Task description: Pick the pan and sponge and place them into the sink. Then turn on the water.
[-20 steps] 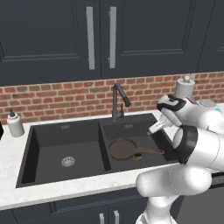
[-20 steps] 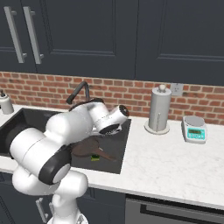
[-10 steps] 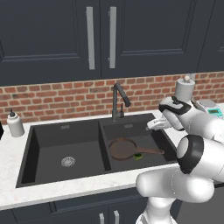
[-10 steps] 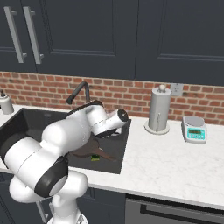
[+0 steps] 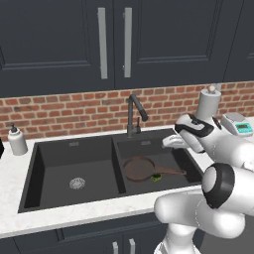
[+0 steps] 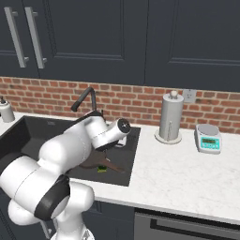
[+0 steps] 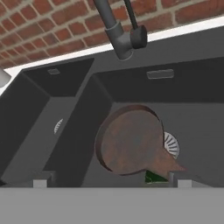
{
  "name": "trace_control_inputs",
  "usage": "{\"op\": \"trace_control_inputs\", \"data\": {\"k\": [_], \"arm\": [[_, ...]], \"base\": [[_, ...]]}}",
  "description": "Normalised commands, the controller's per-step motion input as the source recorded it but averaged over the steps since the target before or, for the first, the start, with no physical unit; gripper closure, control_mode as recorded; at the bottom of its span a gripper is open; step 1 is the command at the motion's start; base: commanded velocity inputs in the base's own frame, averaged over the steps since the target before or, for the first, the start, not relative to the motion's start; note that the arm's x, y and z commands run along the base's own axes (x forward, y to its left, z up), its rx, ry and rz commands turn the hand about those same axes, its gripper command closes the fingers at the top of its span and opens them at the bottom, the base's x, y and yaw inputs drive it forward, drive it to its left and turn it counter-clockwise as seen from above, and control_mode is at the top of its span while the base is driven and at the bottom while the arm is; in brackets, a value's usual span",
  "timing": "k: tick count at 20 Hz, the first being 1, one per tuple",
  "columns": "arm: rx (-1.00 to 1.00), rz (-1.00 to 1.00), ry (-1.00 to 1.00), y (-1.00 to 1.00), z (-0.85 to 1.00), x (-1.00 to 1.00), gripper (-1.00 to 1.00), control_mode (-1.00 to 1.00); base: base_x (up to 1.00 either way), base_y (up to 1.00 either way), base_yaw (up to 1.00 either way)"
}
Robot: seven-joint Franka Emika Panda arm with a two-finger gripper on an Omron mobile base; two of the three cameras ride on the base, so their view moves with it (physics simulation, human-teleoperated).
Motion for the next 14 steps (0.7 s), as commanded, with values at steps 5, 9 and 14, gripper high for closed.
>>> {"op": "trace_control_inputs", "data": {"k": [5, 9, 14], "arm": [[0.05, 0.00, 0.00, 0.00, 0.01, 0.02, -1.00, -1.00], [0.12, 0.00, 0.00, 0.05, 0.02, 0.09, -1.00, -1.00], [0.03, 0.00, 0.00, 0.17, 0.00, 0.14, -1.00, -1.00]], "base": [[0.00, 0.00, 0.00], [0.00, 0.00, 0.00], [0.00, 0.00, 0.00]]}}
